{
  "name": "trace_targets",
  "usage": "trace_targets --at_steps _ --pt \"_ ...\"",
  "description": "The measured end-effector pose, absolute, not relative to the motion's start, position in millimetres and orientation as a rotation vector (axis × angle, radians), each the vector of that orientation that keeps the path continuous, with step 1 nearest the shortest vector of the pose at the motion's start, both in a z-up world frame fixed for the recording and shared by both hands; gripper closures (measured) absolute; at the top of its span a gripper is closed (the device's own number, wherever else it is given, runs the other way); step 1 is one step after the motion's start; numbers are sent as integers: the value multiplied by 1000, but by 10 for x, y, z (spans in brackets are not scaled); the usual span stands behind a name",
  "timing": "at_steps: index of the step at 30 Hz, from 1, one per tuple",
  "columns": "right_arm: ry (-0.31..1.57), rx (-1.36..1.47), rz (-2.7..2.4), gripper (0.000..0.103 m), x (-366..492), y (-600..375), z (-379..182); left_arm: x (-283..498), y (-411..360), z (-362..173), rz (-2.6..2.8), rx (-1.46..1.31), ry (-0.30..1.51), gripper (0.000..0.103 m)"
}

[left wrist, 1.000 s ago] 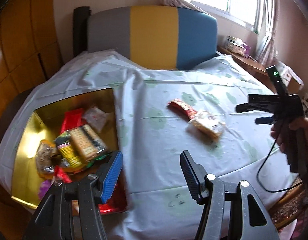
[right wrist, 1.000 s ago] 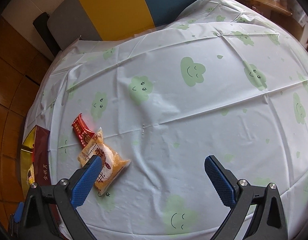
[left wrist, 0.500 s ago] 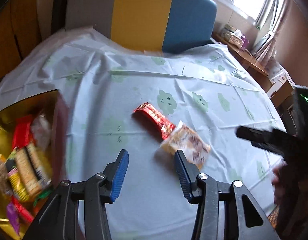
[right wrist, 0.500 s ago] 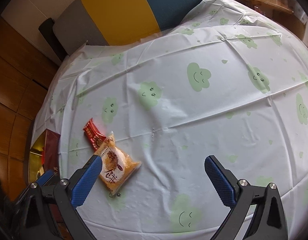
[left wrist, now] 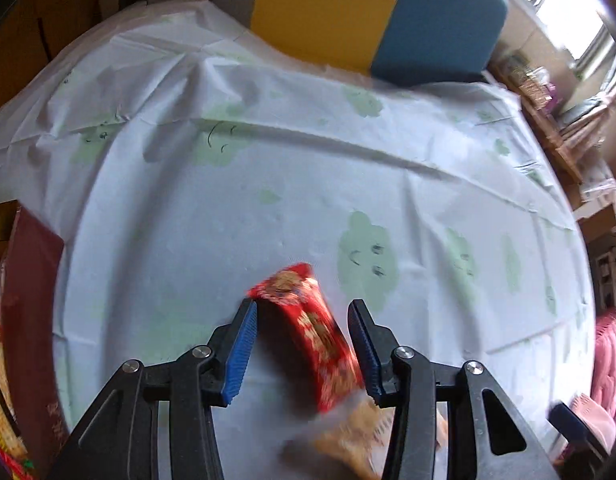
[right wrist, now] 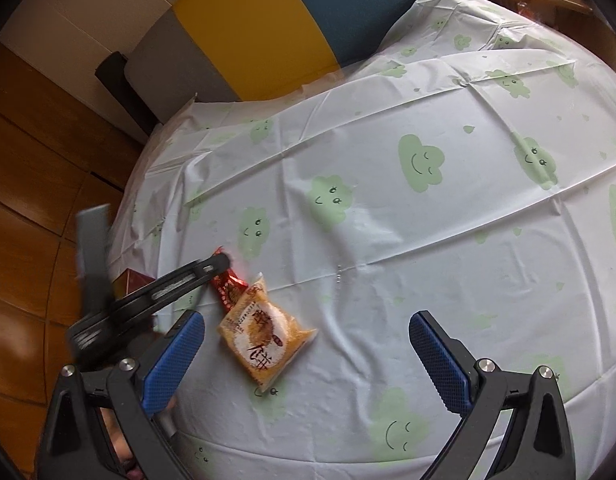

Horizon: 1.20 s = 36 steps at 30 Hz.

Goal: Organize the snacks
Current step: 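Grasp the red candy bar with the left tool and lift it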

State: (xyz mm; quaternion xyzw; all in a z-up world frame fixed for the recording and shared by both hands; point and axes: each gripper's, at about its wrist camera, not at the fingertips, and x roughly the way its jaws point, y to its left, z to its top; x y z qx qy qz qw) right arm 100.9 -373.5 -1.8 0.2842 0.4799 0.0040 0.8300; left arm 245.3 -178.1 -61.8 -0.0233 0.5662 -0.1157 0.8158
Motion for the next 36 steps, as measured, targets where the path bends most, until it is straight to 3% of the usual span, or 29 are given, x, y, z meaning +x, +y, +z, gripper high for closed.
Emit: trace_targets --at_steps 4,6,7,8,27,36 --pt "1008 619 8 0 993 -3750 0 2459 -1952 -624 -228 56 1172 54" --pt "1004 615 8 0 983 -3748 8 2382 -2005 -635 -229 147 1139 65" --pt "1004 616 8 0 976 -3749 6 2331 -2007 -634 -234 193 1114 78" --pt "1005 618 8 0 971 -3752 0 2284 -1982 -632 -247 215 1098 81" --pt "1060 344 148 0 1039 -3254 -125 534 -1048 -594 -373 225 986 81" --pt "1089 61 219 0 1185 -2700 -307 448 -898 -640 -451 185 902 81"
